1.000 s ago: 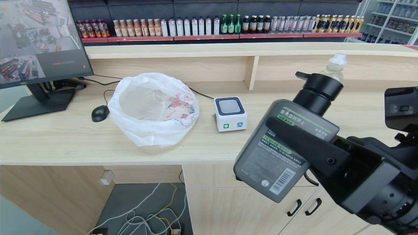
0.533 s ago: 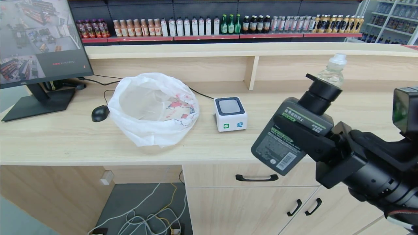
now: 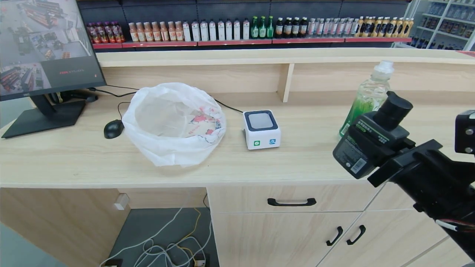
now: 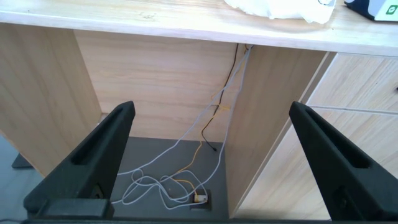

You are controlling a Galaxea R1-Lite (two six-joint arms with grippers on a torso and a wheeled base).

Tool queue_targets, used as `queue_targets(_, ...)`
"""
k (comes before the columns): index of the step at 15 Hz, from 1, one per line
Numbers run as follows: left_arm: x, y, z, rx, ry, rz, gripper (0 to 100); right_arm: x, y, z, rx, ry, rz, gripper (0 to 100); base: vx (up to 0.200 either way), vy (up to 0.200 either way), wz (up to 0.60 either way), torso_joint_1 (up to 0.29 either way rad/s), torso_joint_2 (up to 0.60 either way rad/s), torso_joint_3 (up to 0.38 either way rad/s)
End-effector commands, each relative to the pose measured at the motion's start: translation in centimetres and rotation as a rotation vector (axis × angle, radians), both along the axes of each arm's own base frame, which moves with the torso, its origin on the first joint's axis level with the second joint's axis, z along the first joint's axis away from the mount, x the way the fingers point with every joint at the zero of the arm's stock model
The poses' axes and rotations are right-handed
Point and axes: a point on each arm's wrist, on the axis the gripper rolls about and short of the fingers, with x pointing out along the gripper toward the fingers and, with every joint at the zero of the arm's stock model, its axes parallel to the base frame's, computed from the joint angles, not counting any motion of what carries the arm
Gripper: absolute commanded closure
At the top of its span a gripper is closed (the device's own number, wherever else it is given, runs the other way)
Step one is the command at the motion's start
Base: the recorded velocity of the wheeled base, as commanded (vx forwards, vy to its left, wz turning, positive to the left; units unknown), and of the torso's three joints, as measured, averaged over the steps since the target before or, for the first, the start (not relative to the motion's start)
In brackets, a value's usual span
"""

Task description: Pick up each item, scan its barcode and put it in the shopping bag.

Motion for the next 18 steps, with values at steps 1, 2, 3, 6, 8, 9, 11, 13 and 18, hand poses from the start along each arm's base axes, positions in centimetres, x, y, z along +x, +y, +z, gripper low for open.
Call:
queue_targets(1,0.0,0.0,0.0,-0.004,0.0,0.001,0,0.7,-0.9,0.0,-0.025,-0.013,-0.066,100,0.0,0.0,0.0,0.0,0.0,0.0)
queue_targets(2,0.0,0.0,0.0,-0.003,0.0,0.001,0,0.9,-1.4,0.1,-0.034,-0.025,-0.095,100,0.0,0.0,0.0,0.0,0.0,0.0)
queue_targets(3,0.0,0.0,0.0,-0.003,0.0,0.001,0,1.0,-1.4,0.3,-0.03,-0.029,-0.098,100,0.0,0.0,0.0,0.0,0.0,0.0)
queue_targets(6,0.0,0.0,0.0,-0.001,0.0,0.001,0,1.9,-1.1,1.1,-0.014,-0.059,-0.096,100,0.0,0.0,0.0,0.0,0.0,0.0)
queue_targets(8,0.0,0.0,0.0,-0.001,0.0,0.001,0,2.0,-1.3,0.3,-0.033,-0.028,-0.114,100,0.0,0.0,0.0,0.0,0.0,0.0)
queue_targets(9,0.0,0.0,0.0,-0.003,0.0,0.001,0,1.9,-1.5,0.0,-0.043,-0.02,-0.135,100,0.0,0.2,0.0,0.002,0.01,0.002)
queue_targets(11,0.0,0.0,0.0,-0.004,0.0,0.001,0,2.4,-1.6,0.4,-0.043,-0.039,-0.153,100,0.0,0.2,0.0,0.002,0.0,0.005)
queue_targets(13,0.0,0.0,0.0,-0.004,0.0,0.001,0,2.4,-1.8,0.8,-0.034,-0.05,-0.16,100,0.0,0.2,0.0,0.01,0.0,0.007)
queue_targets(18,0.0,0.0,0.0,-0.001,0.0,0.001,0,2.4,-1.9,0.9,-0.037,-0.056,-0.167,100,0.0,0.16,0.0,0.007,0.0,0.004)
